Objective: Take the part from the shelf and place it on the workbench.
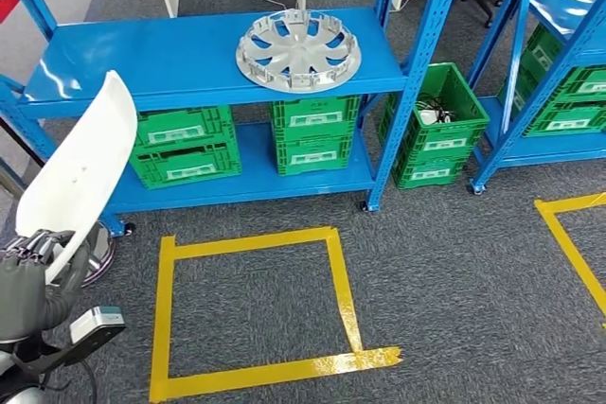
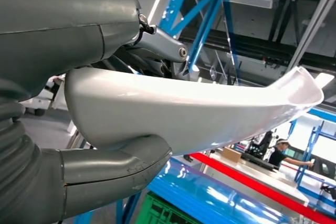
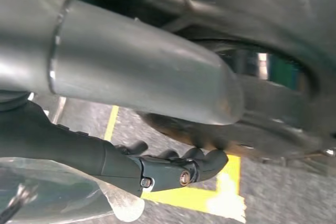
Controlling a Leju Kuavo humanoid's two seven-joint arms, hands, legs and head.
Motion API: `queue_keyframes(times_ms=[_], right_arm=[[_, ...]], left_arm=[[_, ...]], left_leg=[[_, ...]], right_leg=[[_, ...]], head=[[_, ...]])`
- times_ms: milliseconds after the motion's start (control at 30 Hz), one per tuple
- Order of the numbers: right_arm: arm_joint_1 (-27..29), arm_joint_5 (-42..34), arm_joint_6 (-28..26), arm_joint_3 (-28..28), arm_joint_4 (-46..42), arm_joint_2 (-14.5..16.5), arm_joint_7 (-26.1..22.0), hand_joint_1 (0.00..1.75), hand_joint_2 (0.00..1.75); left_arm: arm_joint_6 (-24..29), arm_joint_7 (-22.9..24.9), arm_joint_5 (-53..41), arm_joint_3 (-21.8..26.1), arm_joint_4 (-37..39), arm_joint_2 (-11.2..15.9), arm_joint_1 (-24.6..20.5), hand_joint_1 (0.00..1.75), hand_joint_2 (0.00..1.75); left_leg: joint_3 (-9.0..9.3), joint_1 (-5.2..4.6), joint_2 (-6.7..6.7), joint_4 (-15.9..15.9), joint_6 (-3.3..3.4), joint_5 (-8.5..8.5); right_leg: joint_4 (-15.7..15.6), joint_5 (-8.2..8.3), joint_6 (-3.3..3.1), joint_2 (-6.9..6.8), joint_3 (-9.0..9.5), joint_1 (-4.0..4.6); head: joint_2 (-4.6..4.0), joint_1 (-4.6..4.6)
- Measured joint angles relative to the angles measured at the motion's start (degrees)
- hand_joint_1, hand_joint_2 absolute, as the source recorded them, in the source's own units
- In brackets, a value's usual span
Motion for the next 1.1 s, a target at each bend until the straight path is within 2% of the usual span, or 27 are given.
queue_keyframes(times_ms=[67, 100, 133, 167, 200, 267, 300, 333, 367, 433, 467, 500, 533, 567, 600, 633, 667, 700, 733, 767, 833, 867, 933, 967, 1000, 1033, 1100], right_arm=[[0.22, -1.35, -0.62, 0.80, -2.16, -1.10, 0.11, 0.00, 0.00], [0.27, -1.88, -0.84, 1.14, -3.06, -1.57, 0.09, 0.00, 0.00], [0.32, -2.31, -1.02, 1.46, -3.86, -1.98, 0.07, 0.00, 0.00], [0.40, -2.63, -1.19, 1.74, -4.60, -2.37, 0.03, 0.00, 0.00], [0.49, -2.91, -1.35, 1.98, -5.25, -2.72, -0.05, 0.00, 0.00], [0.56, -3.40, -1.78, 2.47, -6.54, -3.33, -0.37, 0.00, 0.00], [0.50, -3.57, -1.99, 2.74, -7.07, -3.52, -0.60, 0.00, 0.00], [0.40, -3.69, -2.21, 3.04, -7.43, -3.66, -0.84, 0.00, 0.00], [0.31, -3.72, -2.38, 3.35, -7.65, -3.70, -1.10, 0.00, 0.00], [0.12, -3.77, -2.51, 4.12, -7.86, -3.69, -1.81, 0.00, 0.00], [0.02, -3.79, -2.47, 4.52, -7.89, -3.68, -2.30, 0.00, 0.00], [-0.10, -3.80, -2.40, 4.90, -7.90, -3.68, -2.81, 0.00, 0.00], [-0.27, -3.83, -2.29, 5.26, -7.87, -3.68, -3.39, 0.00, 0.00], [-0.42, -3.92, -2.17, 5.63, -7.80, -3.68, -4.02, 0.00, 0.00], [-0.63, -4.06, -2.01, 6.06, -7.68, -3.68, -4.71, 0.00, 0.00], [-0.87, -4.32, -1.78, 6.52, -7.52, -3.67, -5.44, 0.00, 0.00], [-1.10, -4.58, -1.56, 6.93, -7.33, -3.66, -6.10, 0.00, 0.00], [-1.29, -4.83, -1.32, 7.27, -7.14, -3.64, -6.63, 0.00, 0.00], [-1.47, -5.08, -1.11, 7.51, -6.97, -3.60, -7.06, 0.00, 0.00], [-1.68, -5.36, -0.88, 7.69, -6.77, -3.55, -7.46, 0.00, 0.00], [-2.17, -6.10, -0.23, 8.17, -6.14, -3.29, -8.25, 0.00, 0.00], [-2.36, -6.46, 0.18, 8.41, -5.70, -3.15, -8.65, 0.00, 0.00], [-2.55, -6.84, 0.97, 8.78, -4.79, -2.94, -9.17, 0.00, 0.00], [-2.63, -6.94, 1.38, 8.93, -4.36, -2.84, -9.37, 0.00, 0.00], [-2.75, -7.05, 1.81, 9.08, -3.88, -2.71, -9.58, 0.00, 0.00], [-2.92, -7.22, 2.26, 9.24, -3.37, -2.58, -9.85, 0.00, 0.00], [-3.29, -7.73, 3.17, 9.52, -2.22, -2.22, -10.54, 0.00, 0.00]], left_arm=[[0.00, 0.01, 0.29, -0.46, 0.27, 0.17, -0.53, 1.75, 1.75], [0.00, 0.01, 0.40, -0.72, 0.40, 0.25, -0.73, 1.75, 1.75], [0.00, 0.01, 0.45, -0.97, 0.56, 0.32, -0.87, 1.75, 1.75], [0.00, 0.01, 0.49, -1.17, 0.72, 0.35, -1.01, 1.75, 1.75], [0.00, 0.01, 0.56, -1.33, 0.89, 0.38, -1.20, 1.75, 1.75], [0.00, 0.01, 0.81, -1.56, 1.21, 0.54, -1.64, 1.75, 1.75], [0.00, 0.01, 1.03, -1.64, 1.33, 0.67, -1.83, 1.75, 1.75], [0.00, 0.00, 1.23, -1.72, 1.40, 0.81, -1.97, 1.75, 1.75], [0.00, -0.01, 1.40, -1.83, 1.45, 0.97, -2.05, 1.75, 1.75], [0.00, -0.01, 1.74, -2.10, 1.57, 1.30, -2.10, 1.75, 1.75], [0.00, -0.02, 1.92, -2.21, 1.65, 1.50, -2.06, 1.75, 1.75], [0.00, -0.04, 2.13, -2.27, 1.73, 1.68, -1.99, 1.75, 1.75], [-0.01, -0.09, 2.36, -2.28, 1.81, 1.81, -1.91, 1.75, 1.75], [-0.01, -0.20, 2.52, -2.27, 1.87, 1.91, -1.80, 1.75, 1.75], [-0.02, -0.35, 2.70, -2.22, 1.92, 1.98, -1.63, 1.75, 1.75], [-0.03, -0.52, 2.86, -2.14, 1.95, 2.07, -1.40, 1.75, 1.75], [-0.03, -0.69, 3.04, -2.03, 1.96, 2.15, -1.16, 1.75, 1.75], [-0.04, -0.83, 3.23, -1.87, 1.97, 2.23, -0.98, 1.75, 1.75], [-0.04, -0.94, 3.38, -1.64, 1.97, 2.30, -0.84, 1.75, 1.75], [-0.04, -1.07, 3.55, -1.37, 1.96, 2.38, -0.72, 1.75, 1.75], [-0.03, -1.40, 3.84, -0.67, 1.94, 2.65, -0.35, 1.75, 1.75], [-0.03, -1.60, 4.06, -0.29, 1.93, 2.81, -0.12, 1.75, 1.75], [-0.03, -1.92, 4.44, 0.32, 1.92, 3.05, 0.36, 1.75, 1.75], [-0.07, -2.03, 4.69, 0.54, 1.92, 3.13, 0.53, 1.75, 1.75], [-0.12, -2.13, 4.92, 0.71, 1.92, 3.16, 0.69, 1.75, 1.75], [-0.22, -2.25, 5.23, 0.90, 1.92, 3.18, 0.87, 1.75, 1.75], [-0.57, -2.62, 5.92, 1.53, 1.92, 3.17, 1.29, 1.75, 1.75]], left_leg=[[-1.52, -0.11, 0.22, 0.10, 0.48, 1.17], [-2.33, -0.21, 0.30, 0.18, 0.55, 1.76], [-3.12, -0.31, 0.36, 0.27, 0.59, 2.31], [-3.91, -0.43, 0.38, 0.39, 0.59, 2.84], [-4.67, -0.54, 0.38, 0.51, 0.56, 3.36], [-5.76, -0.82, 0.31, 0.75, 0.34, 4.36], [-6.10, -0.95, 0.31, 0.85, 0.13, 4.91], [-6.29, -1.00, 0.32, 0.85, -0.10, 5.48], [-6.47, -1.00, 0.35, 0.76, -0.39, 6.06], [-6.88, -0.89, 0.28, 0.58, -1.03, 6.67], [-7.21, -0.81, 0.17, 1.11, -1.42, 5.60], [-7.68, -0.73, 0.07, 2.68, -1.79, 3.35], [-8.23, -0.54, -0.01, 5.32, -2.12, 0.16], [-8.69, -0.39, -0.02, 8.78, -2.40, -2.99], [-9.03, -0.25, -0.02, 12.43, -2.62, -5.22], [-8.99, -0.15, -0.02, 15.25, -2.82, -5.89], [-8.42, -0.04, -0.02, 16.66, -2.98, -5.19], [-7.19, 0.08, -0.02, 16.36, -3.11, -3.50], [-5.12, 0.20, -0.01, 14.14, -3.20, -1.73], [-2.51, 0.28, -0.02, 10.58, -3.20, -0.93], [2.06, 0.20, -0.05, 3.44, -2.72, -1.68], [3.09, 0.07, -0.07, 1.46, -2.42, -2.47], [2.83, 0.03, 0.03, 0.50, -1.63, -2.41], [2.31, 0.12, 0.15, 0.38, -1.19, -1.92], [1.65, 0.24, 0.28, 0.28, -0.68, -1.28], [0.89, 0.35, 0.42, 0.20, -0.28, -0.59], [-0.79, 0.27, 0.52, 0.29, 0.02, 0.83]], right_leg=[[7.37, -5.56, 0.39, 0.04, -2.33, -0.07], [11.07, -7.14, 0.48, 0.03, -3.07, -0.09], [13.42, -7.36, 0.49, 0.03, -3.15, -0.09], [13.77, -6.35, 0.39, 0.03, -2.27, -0.08], [12.04, -4.67, 0.20, 0.04, -0.34, -0.08], [3.75, -2.42, -0.46, 0.10, 6.20, 0.07], [-0.89, -2.51, -0.79, 0.15, 9.40, 0.15], [-4.26, -2.91, -1.04, 0.24, 11.54, 0.28], [-6.20, -3.25, -1.23, 0.31, 12.57, 0.42], [-6.77, -2.44, -1.74, 0.25, 11.72, 0.39], [-6.84, -1.77, -2.14, 0.13, 11.07, 0.30], [-6.91, -0.99, -2.56, -0.03, 10.33, 0.18], [-6.88, -0.31, -2.91, -0.18, 9.64, 0.14], [-6.77, 0.35, -3.12, -0.25, 8.94, 0.16], [-6.56, 1.00, -3.22, -0.32, 8.17, 0.20], [-6.21, 1.62, -3.23, -0.35, 7.24, 0.21], [-5.76, 2.17, -3.17, -0.35, 6.10, 0.20], [-5.17, 2.64, -3.05, -0.35, 4.83, 0.18], [-4.49, 3.02, -2.88, -0.34, 3.60, 0.15], [-3.80, 3.31, -2.66, -0.32, 2.56, 0.19], [-2.70, 3.96, -2.11, -0.23, 1.17, 0.31], [-2.47, 4.40, -1.81, -0.20, 0.77, 0.35], [-2.34, 5.21, -1.21, -0.11, 0.22, 0.31], [-1.97, 4.64, -0.91, 0.00, -0.20, 0.29], [-0.84, 2.99, -0.61, 0.14, -0.75, 0.30], [1.30, 0.38, -0.35, 0.28, -1.42, 0.28], [8.18, -5.17, 0.05, 0.45, -2.77, 0.28]], head=[[0.00, 0.14], [0.00, 0.14], [0.00, 0.16], [0.00, 0.15], [0.00, 0.14], [0.00, 0.15], [0.00, 0.14], [0.00, 0.13], [0.00, 0.13], [0.00, 0.17], [0.00, 0.15], [0.00, 0.01], [0.00, -0.09], [0.00, -0.20], [0.00, -0.26], [0.00, -0.23], [0.00, -0.26], [0.00, -0.26], [0.00, -0.26], [0.00, -0.27], [0.00, -0.22], [0.00, -0.22], [0.00, -0.21], [0.00, -0.20], [0.00, -0.11], [0.00, -0.03], [0.00, 0.12]])
